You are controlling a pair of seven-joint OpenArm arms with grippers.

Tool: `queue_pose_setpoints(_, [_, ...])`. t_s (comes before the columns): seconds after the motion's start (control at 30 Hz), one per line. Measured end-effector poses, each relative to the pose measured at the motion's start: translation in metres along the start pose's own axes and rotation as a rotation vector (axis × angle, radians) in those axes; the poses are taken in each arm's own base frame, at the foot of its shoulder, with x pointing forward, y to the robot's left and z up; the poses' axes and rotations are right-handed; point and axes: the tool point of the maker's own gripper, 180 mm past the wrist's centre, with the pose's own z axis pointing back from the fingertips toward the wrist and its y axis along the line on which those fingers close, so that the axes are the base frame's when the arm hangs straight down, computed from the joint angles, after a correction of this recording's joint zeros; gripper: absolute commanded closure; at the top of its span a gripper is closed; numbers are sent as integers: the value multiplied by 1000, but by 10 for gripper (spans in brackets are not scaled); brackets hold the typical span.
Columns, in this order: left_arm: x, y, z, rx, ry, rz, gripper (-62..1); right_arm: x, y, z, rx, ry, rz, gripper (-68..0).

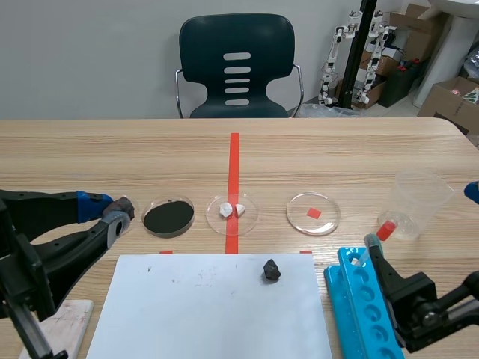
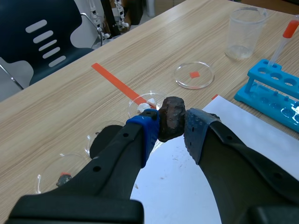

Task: Lower the mineral onto the iron filings and hold still

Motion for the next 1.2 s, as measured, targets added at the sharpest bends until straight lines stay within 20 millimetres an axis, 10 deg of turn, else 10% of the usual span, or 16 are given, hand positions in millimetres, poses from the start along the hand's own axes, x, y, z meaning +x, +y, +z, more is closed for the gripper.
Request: queue_pose_setpoints(1.2, [-22,22,-13,23,189,-21,-119,0,0,0,0,0,0,-679])
